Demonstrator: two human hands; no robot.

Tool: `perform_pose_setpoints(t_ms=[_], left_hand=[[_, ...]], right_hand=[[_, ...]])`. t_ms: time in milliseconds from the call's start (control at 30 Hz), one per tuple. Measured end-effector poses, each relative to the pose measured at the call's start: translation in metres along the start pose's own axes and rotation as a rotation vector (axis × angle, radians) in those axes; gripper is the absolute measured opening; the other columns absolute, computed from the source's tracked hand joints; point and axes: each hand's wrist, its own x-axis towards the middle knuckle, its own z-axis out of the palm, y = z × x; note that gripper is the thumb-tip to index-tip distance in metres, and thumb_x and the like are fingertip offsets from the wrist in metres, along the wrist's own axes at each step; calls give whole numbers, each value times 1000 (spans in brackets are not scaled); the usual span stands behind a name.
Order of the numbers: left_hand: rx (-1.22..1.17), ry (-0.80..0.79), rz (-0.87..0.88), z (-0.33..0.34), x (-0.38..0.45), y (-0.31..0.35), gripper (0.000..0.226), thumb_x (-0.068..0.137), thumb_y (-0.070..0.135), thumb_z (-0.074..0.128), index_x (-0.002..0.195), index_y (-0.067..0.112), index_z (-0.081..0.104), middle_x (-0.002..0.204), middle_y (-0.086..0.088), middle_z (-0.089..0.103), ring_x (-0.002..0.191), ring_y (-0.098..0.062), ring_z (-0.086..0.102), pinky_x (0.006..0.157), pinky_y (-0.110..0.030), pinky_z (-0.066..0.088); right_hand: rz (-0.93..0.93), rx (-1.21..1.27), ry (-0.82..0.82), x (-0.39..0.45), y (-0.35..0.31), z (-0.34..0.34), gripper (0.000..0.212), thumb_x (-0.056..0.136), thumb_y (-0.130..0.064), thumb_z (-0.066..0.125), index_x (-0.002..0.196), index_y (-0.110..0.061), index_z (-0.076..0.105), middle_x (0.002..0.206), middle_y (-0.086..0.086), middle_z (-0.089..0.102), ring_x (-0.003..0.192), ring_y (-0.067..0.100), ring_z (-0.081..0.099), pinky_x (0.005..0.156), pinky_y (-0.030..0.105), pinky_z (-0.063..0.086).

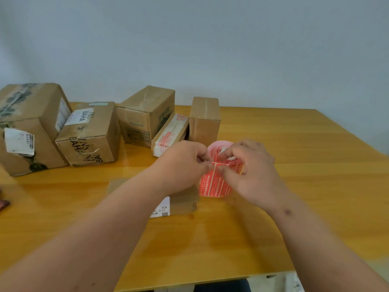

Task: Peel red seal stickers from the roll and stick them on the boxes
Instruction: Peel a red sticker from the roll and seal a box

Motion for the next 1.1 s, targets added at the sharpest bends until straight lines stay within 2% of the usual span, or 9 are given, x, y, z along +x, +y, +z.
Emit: perform_pose_setpoints(t_ms=[133, 233, 300, 467, 700, 833, 933, 1033, 1100], left_hand=[[-15, -11, 8, 0, -3, 6, 13, 92, 31, 62, 83, 25, 68, 79, 9, 69, 75, -4, 63, 69, -26, 56], [15, -6, 21, 0, -3, 6, 18, 93, 34, 60, 77, 28, 65, 72, 10, 65, 62, -1, 57, 56, -19, 47], [44, -10, 34, 1, -4, 6, 20, 94, 34, 58, 77, 27, 63, 68, 8, 62, 55, -1, 52, 53, -17, 44], [55, -24, 58, 3, -5, 7, 20, 96, 29, 54, 78, 24, 60, 73, 7, 60, 67, -7, 56, 68, -27, 53], [-17, -17, 61, 3, -6, 7, 20, 97, 27, 53, 82, 17, 62, 65, 8, 52, 61, -5, 48, 61, -20, 45], [-62, -26, 43, 4, -5, 6, 22, 97, 29, 53, 83, 15, 61, 66, 7, 54, 62, -5, 50, 61, -24, 48], [-90, -22, 33, 3, -5, 6, 23, 97, 29, 53, 77, 19, 59, 64, 8, 53, 59, -4, 49, 59, -21, 43], [-126, -26, 20, 3, -6, 6, 23, 97, 29, 53, 81, 15, 61, 66, 7, 55, 60, -4, 50, 59, -21, 44], [-168, -34, 7, 3, -6, 6, 22, 98, 28, 52, 83, 15, 63, 71, 1, 59, 64, -8, 51, 62, -26, 46]], right_hand=[[-99, -48, -12, 1, -1, -2, 12, 76, -38, 63, 78, -41, 52, 95, -15, 52, 106, 14, 42, 82, 29, 16], [-129, -138, -30, 2, 0, -7, 7, 83, -35, 68, 81, -31, 62, 95, -15, 52, 108, 13, 40, 84, 31, 16], [-152, -187, -47, 3, 1, -9, 7, 84, -35, 69, 83, -30, 64, 96, -15, 52, 108, 12, 39, 87, 33, 18], [-155, -178, -105, 4, 0, -12, 5, 85, -32, 68, 87, -28, 66, 95, -16, 50, 108, 12, 39, 95, 36, 20], [-129, -94, -95, 6, -1, -15, 17, 83, -30, 70, 70, -28, 58, 79, -15, 52, 96, 11, 44, 91, 38, 24], [-142, -66, -74, 7, 0, -16, 16, 80, -27, 73, 69, -21, 64, 73, -17, 52, 91, 9, 44, 90, 40, 26], [-167, -60, -56, 8, -1, -17, 18, 79, -25, 75, 66, -21, 63, 72, -16, 53, 88, 9, 45, 88, 39, 25], [-181, -49, -44, 9, -2, -17, 21, 79, -25, 75, 63, -20, 63, 72, -14, 55, 87, 9, 45, 87, 36, 23], [-180, -41, -42, 9, -2, -17, 22, 78, -25, 76, 61, -20, 62, 72, -12, 56, 88, 9, 46, 89, 37, 23]])
